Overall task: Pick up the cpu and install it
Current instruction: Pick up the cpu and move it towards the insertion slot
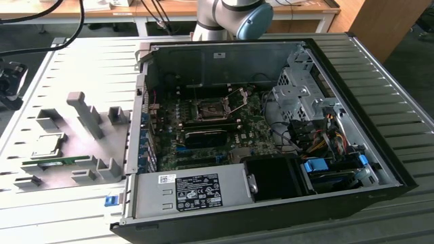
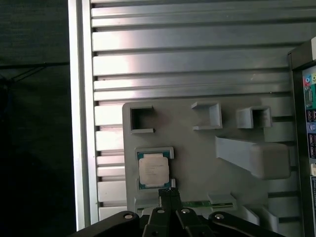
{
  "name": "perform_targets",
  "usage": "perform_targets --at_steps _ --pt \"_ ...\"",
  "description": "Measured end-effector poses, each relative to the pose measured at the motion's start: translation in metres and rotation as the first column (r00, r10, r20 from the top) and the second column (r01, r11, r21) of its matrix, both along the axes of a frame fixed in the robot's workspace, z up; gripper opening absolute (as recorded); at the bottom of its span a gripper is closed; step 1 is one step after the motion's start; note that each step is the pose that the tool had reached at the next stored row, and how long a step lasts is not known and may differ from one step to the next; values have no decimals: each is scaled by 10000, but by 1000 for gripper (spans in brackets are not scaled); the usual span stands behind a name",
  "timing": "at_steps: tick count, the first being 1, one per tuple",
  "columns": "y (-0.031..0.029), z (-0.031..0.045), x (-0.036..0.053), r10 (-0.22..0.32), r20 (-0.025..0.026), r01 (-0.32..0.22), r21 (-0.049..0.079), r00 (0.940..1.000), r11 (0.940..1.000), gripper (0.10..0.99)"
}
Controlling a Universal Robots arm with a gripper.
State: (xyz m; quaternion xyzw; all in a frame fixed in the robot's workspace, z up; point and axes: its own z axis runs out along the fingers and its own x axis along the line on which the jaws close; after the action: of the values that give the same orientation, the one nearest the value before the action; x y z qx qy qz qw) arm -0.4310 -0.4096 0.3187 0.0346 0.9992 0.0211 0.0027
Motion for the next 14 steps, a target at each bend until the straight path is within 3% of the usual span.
perform_targets --at_steps 8,14 --pt "-1 -51 0 0 -7 0 0 10000 10000 106" --pt "-3 -95 0 0 -51 0 0 10000 10000 114"
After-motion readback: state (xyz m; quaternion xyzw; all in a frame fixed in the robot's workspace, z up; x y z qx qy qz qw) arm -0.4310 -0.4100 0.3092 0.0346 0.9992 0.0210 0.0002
